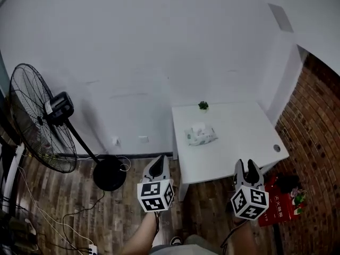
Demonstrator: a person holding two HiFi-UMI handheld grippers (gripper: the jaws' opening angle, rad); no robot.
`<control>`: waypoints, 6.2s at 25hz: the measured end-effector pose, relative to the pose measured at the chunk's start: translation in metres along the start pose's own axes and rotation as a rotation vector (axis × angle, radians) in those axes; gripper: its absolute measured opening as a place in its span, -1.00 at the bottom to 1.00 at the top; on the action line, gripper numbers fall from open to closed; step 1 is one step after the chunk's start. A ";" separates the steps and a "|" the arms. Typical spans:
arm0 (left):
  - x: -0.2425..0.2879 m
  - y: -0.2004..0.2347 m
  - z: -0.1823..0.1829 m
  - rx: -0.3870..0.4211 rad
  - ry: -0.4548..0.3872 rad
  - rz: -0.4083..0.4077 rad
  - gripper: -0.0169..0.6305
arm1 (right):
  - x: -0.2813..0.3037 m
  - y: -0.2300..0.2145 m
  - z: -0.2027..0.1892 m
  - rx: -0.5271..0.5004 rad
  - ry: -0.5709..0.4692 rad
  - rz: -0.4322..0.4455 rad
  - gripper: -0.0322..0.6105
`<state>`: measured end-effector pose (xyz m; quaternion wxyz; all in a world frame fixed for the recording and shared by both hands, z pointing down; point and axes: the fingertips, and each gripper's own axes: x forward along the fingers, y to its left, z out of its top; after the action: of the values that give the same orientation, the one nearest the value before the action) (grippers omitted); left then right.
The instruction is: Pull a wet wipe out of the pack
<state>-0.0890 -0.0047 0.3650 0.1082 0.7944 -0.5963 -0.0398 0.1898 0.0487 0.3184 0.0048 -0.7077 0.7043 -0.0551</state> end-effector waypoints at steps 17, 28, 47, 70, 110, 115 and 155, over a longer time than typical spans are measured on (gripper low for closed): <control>0.127 0.013 -0.002 0.040 0.040 0.061 -0.94 | 0.162 -0.009 -0.018 0.040 0.066 0.102 -0.47; 0.239 0.013 0.016 0.050 0.056 0.134 -0.94 | 0.295 -0.027 -0.006 0.044 0.113 0.210 -0.47; 0.281 0.048 -0.007 0.040 0.131 0.165 -0.94 | 0.354 -0.017 -0.049 0.095 0.219 0.231 -0.48; 0.264 0.083 -0.050 0.010 0.195 0.283 -0.94 | 0.372 0.002 -0.106 -0.064 0.376 0.442 -0.49; 0.216 0.143 -0.100 -0.070 0.245 0.487 -0.94 | 0.363 0.056 -0.236 -0.580 0.854 1.148 -0.53; 0.211 0.151 -0.101 -0.076 0.246 0.513 -0.94 | 0.359 0.061 -0.244 -0.632 0.890 1.223 -0.56; 0.220 0.170 -0.098 -0.088 0.249 0.536 -0.94 | 0.358 0.068 -0.269 -0.753 1.029 1.303 -0.89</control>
<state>-0.1672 -0.2480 0.5117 0.2216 0.6018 -0.7648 0.0622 0.0994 -0.2902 0.6055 -0.5110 -0.0126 0.8515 -0.1169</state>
